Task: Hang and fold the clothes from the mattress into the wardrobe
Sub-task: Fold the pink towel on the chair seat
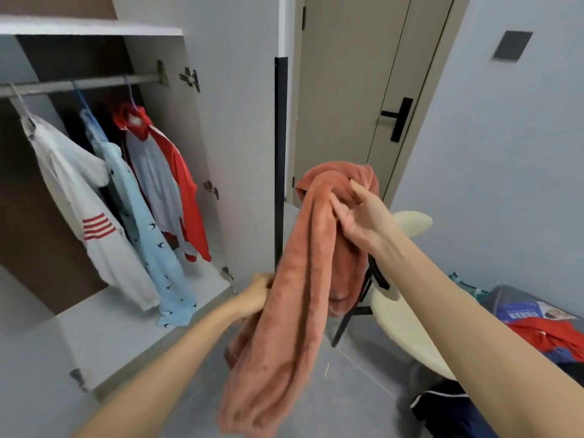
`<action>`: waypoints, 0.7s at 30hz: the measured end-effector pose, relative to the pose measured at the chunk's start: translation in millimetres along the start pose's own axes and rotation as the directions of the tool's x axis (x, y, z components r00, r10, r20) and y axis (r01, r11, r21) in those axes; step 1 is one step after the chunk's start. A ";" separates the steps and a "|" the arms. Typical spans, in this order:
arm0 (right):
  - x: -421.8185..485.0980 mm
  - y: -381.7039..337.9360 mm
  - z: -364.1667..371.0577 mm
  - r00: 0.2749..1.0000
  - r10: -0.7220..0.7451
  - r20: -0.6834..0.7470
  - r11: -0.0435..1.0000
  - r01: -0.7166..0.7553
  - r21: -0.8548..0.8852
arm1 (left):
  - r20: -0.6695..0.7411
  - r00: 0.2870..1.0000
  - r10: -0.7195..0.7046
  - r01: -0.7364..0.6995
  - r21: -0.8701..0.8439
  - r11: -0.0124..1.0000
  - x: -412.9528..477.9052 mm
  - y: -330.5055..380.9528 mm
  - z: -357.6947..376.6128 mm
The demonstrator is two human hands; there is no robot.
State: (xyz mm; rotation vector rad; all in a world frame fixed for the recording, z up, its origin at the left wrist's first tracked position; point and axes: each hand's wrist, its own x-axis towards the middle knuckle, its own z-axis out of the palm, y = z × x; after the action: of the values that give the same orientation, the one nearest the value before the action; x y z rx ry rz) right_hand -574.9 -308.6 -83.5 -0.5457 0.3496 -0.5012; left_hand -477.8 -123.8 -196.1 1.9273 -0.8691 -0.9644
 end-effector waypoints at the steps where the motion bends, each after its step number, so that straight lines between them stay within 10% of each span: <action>1: 1.4 -0.8 -5.1 1.000 -0.003 -0.015 0.997 0.001 -0.083 | -0.093 0.996 -0.005 -0.002 -0.083 0.997 4.8 -1.1 -5.6; 3: 4.0 2.5 -18.7 0.999 0.015 -0.040 0.922 -0.029 -0.385 | -0.285 0.957 -0.056 0.002 -0.187 0.982 9.5 -1.5 -21.1; 6: -6.9 17.1 -32.1 0.991 0.136 -0.014 0.476 -0.077 -0.876 | -0.381 0.923 -0.053 -0.048 -0.250 0.967 14.4 16.1 -42.7; 9: -26.5 30.7 -36.6 0.933 0.356 0.041 0.138 -0.009 -0.990 | -0.275 0.947 -0.163 -0.013 -0.542 0.840 20.6 44.2 -52.6; 12: -36.2 49.9 -47.9 0.905 0.395 0.161 0.162 0.104 -0.981 | -0.107 0.955 -0.275 0.118 -0.716 0.688 27.8 63.2 -54.0; 17: -27.0 48.8 -60.0 0.980 -0.099 0.171 0.057 0.177 -0.983 | -0.045 0.994 -0.103 0.029 -0.785 0.618 26.1 102.3 -48.9; 21: -16.2 9.2 -49.3 0.971 -0.232 0.049 0.369 0.135 -0.920 | -0.162 0.980 0.115 -0.192 -0.624 0.757 14.8 116.1 -52.1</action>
State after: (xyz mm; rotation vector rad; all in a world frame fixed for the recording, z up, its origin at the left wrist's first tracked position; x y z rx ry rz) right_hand -606.7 -313.1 -125.3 -1.7141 0.6687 -0.5175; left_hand -451.9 -170.1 -79.5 1.2814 -0.5205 -0.8899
